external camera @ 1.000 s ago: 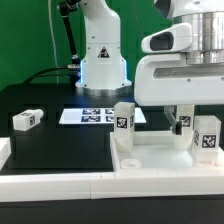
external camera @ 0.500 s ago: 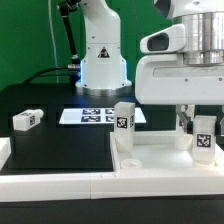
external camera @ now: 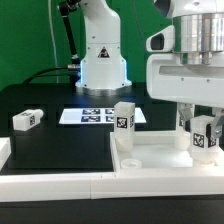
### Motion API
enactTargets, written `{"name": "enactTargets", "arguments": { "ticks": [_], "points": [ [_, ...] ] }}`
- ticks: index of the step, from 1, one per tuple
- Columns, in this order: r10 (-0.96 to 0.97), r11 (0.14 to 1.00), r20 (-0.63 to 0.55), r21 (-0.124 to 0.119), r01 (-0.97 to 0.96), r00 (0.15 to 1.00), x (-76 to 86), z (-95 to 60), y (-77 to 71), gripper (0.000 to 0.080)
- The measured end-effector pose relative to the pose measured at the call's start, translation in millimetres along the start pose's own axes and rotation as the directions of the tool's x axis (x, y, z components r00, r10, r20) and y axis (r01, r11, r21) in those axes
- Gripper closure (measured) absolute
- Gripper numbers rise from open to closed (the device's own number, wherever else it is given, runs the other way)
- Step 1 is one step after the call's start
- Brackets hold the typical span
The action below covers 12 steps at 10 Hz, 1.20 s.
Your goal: Assemble square table
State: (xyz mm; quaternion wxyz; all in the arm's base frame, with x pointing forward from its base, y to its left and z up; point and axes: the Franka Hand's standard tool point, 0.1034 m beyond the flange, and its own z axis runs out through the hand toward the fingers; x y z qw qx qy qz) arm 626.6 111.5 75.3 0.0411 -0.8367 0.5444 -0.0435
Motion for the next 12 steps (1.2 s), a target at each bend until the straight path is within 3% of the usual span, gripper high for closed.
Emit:
{"name": "enactTargets", "arguments": {
  "ticks": [2, 4, 5, 6, 8, 10, 12],
  "points": [
    [0.351, 0.936, 0.041, 0.012, -0.352, 0.936, 0.7, 1.3, 2.1, 0.0509],
    [0.523, 0.851, 0.071, -0.002, -0.524, 0.849, 0.8, 1.8, 3.3, 0.0509],
    [0.547, 0.836, 0.071, -0.005, -0.548, 0.834, 0.4, 2.2, 3.5, 0.0433],
    [0.532, 0.846, 0.070, -0.004, -0.533, 0.844, 0.4, 2.6, 3.7, 0.0433],
    [0.309, 0.951, 0.028, -0.003, -0.309, 0.951, -5.8, 2.1, 2.3, 0.0184],
    [-0.029, 0.999, 0.001, 0.015, 0.029, 1.000, -17.3, 7.0, -1.2, 0.0157],
    [-0.123, 0.992, -0.002, 0.013, 0.123, 0.992, -13.6, 6.9, -0.1, 0.0151]
  ]
}}
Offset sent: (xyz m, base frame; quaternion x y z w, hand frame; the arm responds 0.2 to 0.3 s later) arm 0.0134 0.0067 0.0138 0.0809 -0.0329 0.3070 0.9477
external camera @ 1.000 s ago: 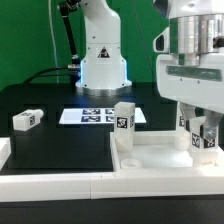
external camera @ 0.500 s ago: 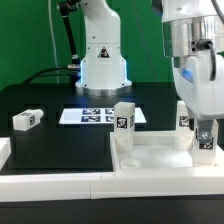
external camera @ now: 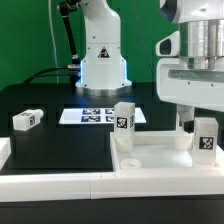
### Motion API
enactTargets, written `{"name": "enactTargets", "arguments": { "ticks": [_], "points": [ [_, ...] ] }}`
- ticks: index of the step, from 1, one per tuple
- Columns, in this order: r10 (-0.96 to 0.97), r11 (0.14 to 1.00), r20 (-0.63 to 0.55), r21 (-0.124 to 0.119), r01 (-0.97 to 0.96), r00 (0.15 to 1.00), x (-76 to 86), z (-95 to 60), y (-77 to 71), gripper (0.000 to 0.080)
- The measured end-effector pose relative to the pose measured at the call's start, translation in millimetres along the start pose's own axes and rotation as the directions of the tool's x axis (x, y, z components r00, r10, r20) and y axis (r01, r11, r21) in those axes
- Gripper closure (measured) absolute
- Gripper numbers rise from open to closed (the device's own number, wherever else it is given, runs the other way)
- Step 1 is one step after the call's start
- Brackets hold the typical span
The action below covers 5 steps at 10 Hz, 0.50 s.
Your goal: Assemble square table
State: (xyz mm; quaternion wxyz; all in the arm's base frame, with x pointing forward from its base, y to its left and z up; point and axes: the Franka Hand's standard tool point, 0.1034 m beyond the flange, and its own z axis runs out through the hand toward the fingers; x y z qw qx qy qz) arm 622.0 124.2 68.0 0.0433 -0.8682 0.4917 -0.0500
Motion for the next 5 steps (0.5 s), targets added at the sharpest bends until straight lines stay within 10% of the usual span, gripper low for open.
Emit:
{"name": "enactTargets", "arguments": {
  "ticks": [5],
  "points": [
    [-0.447, 0.894, -0.009, 0.002, 0.447, 0.894, 9.8, -1.8, -0.5, 0.0150]
  ]
}}
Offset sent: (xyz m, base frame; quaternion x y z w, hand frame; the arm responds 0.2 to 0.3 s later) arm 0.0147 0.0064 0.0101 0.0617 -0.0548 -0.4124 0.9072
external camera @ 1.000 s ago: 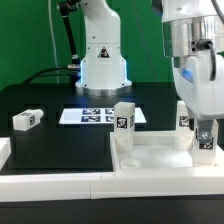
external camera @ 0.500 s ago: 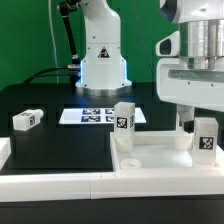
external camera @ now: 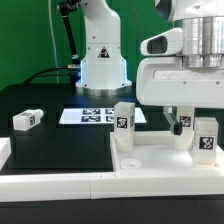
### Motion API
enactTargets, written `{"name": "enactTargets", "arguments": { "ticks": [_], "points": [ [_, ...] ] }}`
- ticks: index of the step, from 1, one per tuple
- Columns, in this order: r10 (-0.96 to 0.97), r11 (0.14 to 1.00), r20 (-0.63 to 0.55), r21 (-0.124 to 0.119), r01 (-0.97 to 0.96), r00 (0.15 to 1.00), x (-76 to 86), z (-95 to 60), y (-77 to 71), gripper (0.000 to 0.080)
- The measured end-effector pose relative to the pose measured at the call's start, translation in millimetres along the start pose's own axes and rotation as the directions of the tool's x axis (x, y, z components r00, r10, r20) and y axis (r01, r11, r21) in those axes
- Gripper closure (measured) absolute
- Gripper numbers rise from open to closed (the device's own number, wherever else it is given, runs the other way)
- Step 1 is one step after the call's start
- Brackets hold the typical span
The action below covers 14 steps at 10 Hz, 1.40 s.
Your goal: Assemble square table
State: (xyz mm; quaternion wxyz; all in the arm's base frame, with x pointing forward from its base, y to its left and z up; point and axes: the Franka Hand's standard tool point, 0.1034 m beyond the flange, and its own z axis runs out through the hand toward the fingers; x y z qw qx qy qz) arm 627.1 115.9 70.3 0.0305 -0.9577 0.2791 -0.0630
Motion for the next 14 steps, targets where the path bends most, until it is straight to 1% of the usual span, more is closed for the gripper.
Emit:
{"name": "enactTargets", "arguments": {
  "ticks": [1, 2, 3, 4, 5, 6, 7, 8, 9, 10, 11, 12, 14],
  "points": [
    [0.014, 1.000, 0.000, 0.000, -0.014, 1.000, -0.1, 0.1, 0.0, 0.0181],
    [0.016, 1.000, 0.000, -0.001, -0.016, 1.000, 0.4, 0.1, 0.5, 0.0181],
    [0.047, 0.999, 0.000, 0.000, -0.047, 0.999, 0.1, 0.2, 0.3, 0.0374],
    [0.113, 0.994, 0.001, 0.000, -0.113, 0.994, -0.1, 0.3, 0.1, 0.0374],
    [0.182, 0.983, 0.001, 0.000, -0.182, 0.983, -0.2, 0.5, 0.2, 0.0514],
    [0.224, 0.975, 0.001, -0.001, -0.224, 0.975, -0.2, 0.7, 0.3, 0.0514],
    [0.361, 0.932, 0.009, -0.016, -0.361, 0.932, 0.5, 0.8, -0.7, 0.0514],
    [0.475, 0.879, 0.017, -0.039, -0.474, 0.880, 1.4, 0.3, -1.4, 0.0514],
    [0.600, 0.800, 0.023, -0.050, -0.598, 0.800, 2.5, -0.3, -0.2, 0.0514],
    [0.712, 0.701, 0.028, -0.053, -0.711, 0.701, 2.9, -0.2, 1.1, 0.0514],
    [0.812, 0.583, 0.039, -0.056, -0.810, 0.582, 3.2, 0.1, 2.1, 0.0514],
    [0.898, 0.440, 0.050, -0.062, -0.896, 0.438, 2.6, 0.4, 1.8, 0.0512],
    [0.972, 0.230, 0.054, -0.064, -0.971, 0.227, 1.3, 2.7, 1.8, 0.0512]
  ]
}}
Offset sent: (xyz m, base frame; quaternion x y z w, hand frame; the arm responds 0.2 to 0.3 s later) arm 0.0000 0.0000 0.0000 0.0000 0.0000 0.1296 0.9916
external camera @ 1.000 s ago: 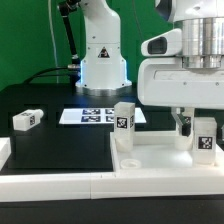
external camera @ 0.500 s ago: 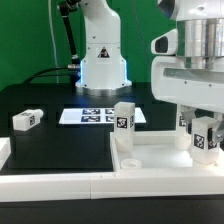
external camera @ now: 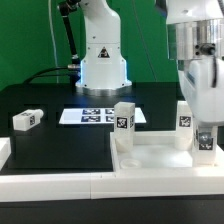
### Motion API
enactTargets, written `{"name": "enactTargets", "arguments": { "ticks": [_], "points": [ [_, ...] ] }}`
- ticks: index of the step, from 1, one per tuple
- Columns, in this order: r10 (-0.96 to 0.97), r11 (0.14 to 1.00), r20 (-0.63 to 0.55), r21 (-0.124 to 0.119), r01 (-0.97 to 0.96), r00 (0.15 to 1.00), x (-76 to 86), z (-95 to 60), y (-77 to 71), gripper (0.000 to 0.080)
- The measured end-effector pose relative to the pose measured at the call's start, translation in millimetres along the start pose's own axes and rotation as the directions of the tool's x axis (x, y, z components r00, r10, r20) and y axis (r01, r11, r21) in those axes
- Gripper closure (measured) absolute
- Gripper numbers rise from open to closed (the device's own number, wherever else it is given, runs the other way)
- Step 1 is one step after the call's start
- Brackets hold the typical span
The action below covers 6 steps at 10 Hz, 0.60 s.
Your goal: Assemble square table
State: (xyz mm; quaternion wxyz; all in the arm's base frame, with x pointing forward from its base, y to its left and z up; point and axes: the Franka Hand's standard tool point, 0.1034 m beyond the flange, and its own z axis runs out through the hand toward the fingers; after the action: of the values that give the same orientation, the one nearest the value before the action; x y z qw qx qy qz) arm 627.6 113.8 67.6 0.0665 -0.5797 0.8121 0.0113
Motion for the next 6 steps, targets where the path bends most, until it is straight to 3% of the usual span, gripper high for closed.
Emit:
{"name": "enactTargets", "arguments": {
  "ticks": [1, 2, 3, 5, 6],
  "points": [
    [0.035, 0.999, 0.003, -0.001, -0.035, 0.999, 0.3, 0.4, 0.2, 0.0512],
    [0.027, 1.000, 0.002, -0.001, -0.027, 1.000, 0.2, 0.6, 0.4, 0.0436],
    [-0.038, 0.999, 0.000, -0.001, 0.038, 0.999, 1.0, 0.6, 0.4, 0.0436],
    [-0.373, 0.928, -0.025, -0.007, 0.373, 0.927, 2.8, -1.2, -0.5, 0.0178],
    [-0.566, 0.824, -0.043, -0.014, 0.566, 0.823, 0.7, -3.5, -2.3, 0.0178]
  ]
}}
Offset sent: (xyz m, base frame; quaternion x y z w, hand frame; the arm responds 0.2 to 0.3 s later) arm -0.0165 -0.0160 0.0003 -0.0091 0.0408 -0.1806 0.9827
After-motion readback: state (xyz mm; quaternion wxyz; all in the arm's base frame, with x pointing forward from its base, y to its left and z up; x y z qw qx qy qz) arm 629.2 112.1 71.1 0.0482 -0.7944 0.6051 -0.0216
